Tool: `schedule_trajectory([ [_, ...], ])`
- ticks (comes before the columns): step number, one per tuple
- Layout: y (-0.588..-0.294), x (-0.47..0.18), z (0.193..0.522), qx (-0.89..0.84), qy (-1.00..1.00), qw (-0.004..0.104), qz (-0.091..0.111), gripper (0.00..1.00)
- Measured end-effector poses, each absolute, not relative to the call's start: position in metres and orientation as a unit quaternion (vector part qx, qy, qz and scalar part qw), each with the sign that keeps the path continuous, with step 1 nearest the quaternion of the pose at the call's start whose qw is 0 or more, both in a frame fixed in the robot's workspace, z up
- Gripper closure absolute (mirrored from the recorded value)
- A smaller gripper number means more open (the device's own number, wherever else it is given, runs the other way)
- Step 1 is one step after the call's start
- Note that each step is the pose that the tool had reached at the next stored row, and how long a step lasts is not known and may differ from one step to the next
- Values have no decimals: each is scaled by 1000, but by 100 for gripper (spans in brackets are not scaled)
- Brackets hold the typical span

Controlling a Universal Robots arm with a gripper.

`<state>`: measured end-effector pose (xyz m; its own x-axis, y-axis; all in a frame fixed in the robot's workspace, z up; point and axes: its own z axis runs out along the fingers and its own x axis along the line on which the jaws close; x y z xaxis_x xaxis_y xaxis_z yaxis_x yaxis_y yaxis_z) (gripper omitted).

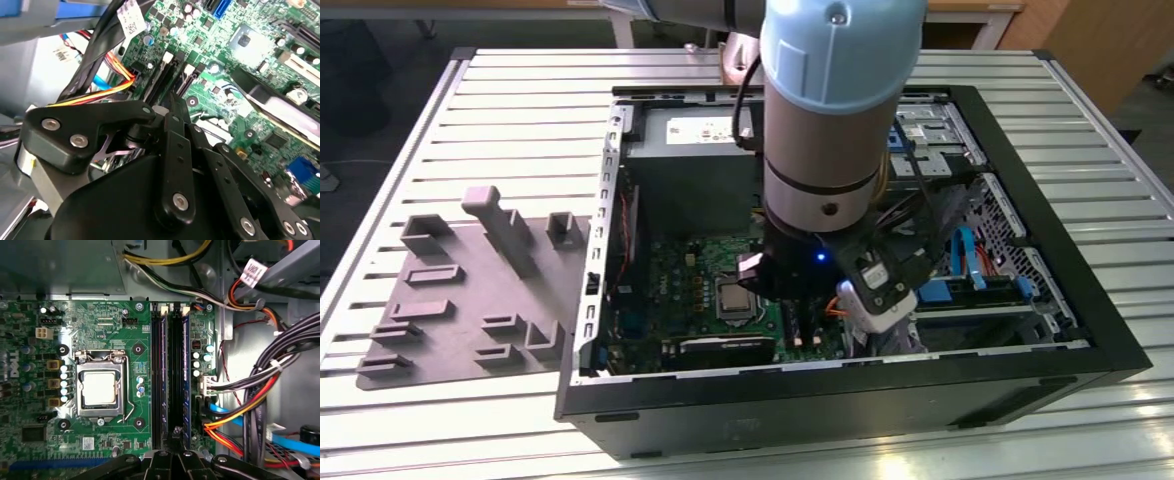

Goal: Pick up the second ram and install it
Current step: 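Press down the second ram until it locks into place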

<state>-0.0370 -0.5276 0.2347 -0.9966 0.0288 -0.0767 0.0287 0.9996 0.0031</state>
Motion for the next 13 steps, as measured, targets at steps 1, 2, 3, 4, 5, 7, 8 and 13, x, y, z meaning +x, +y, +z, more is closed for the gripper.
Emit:
schedule_trajectory([
  [1, -528, -37, 237, 14, 999, 38, 1, 89],
  [2, -528, -37, 240, 14, 999, 38, 1, 89],
  [3, -528, -37, 243, 14, 999, 38, 1, 89],
  [4, -528, -37, 245, 14, 999, 38, 1, 89],
  [5, -528, -37, 247, 15, 999, 38, 1, 89],
  [7, -528, -37, 249, 15, 999, 38, 1, 89],
  [8, -528, -37, 249, 15, 999, 38, 1, 89],
  [13, -525, -37, 249, 15, 999, 38, 1, 89],
])
